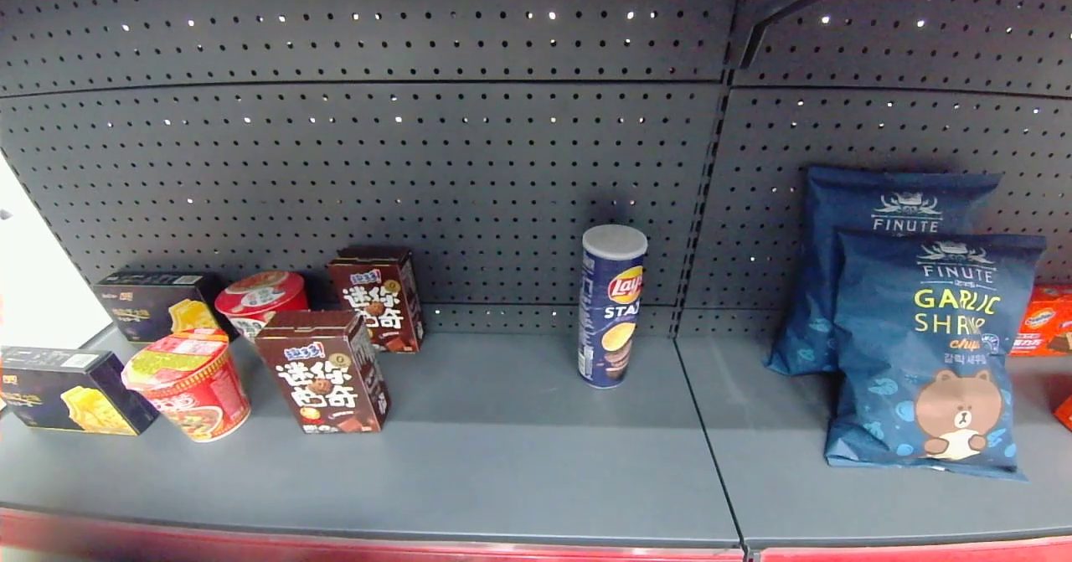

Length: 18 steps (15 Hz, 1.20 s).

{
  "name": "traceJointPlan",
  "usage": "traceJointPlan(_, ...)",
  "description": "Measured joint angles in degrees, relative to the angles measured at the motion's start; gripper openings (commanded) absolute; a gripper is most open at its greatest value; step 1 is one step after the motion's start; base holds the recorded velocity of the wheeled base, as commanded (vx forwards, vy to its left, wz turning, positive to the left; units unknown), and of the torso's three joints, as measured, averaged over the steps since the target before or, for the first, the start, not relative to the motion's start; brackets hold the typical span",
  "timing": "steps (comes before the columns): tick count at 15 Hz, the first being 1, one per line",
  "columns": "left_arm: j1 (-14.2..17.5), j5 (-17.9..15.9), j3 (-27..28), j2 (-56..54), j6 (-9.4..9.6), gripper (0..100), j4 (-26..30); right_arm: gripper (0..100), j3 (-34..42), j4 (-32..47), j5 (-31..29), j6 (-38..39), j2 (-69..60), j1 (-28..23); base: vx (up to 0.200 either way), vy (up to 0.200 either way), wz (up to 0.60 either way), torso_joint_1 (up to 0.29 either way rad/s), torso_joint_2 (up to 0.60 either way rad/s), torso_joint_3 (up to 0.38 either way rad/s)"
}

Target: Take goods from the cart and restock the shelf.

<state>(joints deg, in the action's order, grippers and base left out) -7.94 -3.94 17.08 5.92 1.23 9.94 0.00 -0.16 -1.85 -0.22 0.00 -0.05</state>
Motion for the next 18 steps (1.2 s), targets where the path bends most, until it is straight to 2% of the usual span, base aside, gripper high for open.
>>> traceJointPlan(2, 0.02, 1.51, 0.17, 0.00, -0.06, 0, 0.00, 100, 0.00, 0.00, 0.07, -0.24, 0.00, 0.02, 0.000, 0.000, 0.00, 0.000, 0.00, 0.000)
traceJointPlan(4, 0.02, 4.58, -0.90, -0.02, 0.05, 0, 0.07, 100, -0.05, 0.05, 0.74, -1.80, 0.02, -0.02, 0.000, 0.000, 0.00, 0.000, 0.00, 0.000)
traceJointPlan(6, -0.07, 4.36, -0.83, 0.60, 0.18, 0, -0.17, 100, -0.10, 0.11, 2.32, -3.28, 1.12, 0.62, 0.000, 0.000, 0.00, 0.000, 0.00, 0.000)
traceJointPlan(10, -2.93, 3.47, 2.18, 4.57, -0.28, 0, -0.57, 100, -0.22, 0.18, 2.80, -3.33, 4.63, 9.47, 0.000, 0.000, 0.00, 0.000, 0.00, 0.000)
traceJointPlan(12, -3.63, 3.36, 2.60, 5.47, -0.33, 0, -0.57, 100, -3.63, 0.40, 2.56, -0.24, 7.33, 9.06, 0.000, 0.000, 0.00, 0.000, 0.00, 0.000)
traceJointPlan(14, -4.05, 3.28, 1.44, 5.92, -0.37, 0, -0.66, 100, -11.70, -0.57, 6.67, -1.23, 14.63, 7.35, 0.000, 0.000, 0.00, 0.000, 0.00, 0.000)
traceJointPlan(15, -4.24, 3.32, 1.17, 6.06, -0.55, 0, -0.74, 100, -15.41, -1.37, 11.02, -2.57, 19.32, 7.05, 0.000, 0.000, 0.00, 0.000, 0.00, 0.000)
traceJointPlan(16, -4.46, 3.28, 1.02, 6.19, -1.77, 0, -0.68, 100, -18.88, -2.13, 15.40, -3.63, 24.53, 7.46, 0.000, 0.000, 0.00, 0.000, 0.00, 0.000)
traceJointPlan(18, -5.42, 3.32, 0.96, 6.53, -2.57, 0, -0.79, 100, -24.11, -4.30, 21.00, -3.72, 33.76, 11.62, 0.000, 0.000, 0.00, 0.000, 0.00, 0.000)
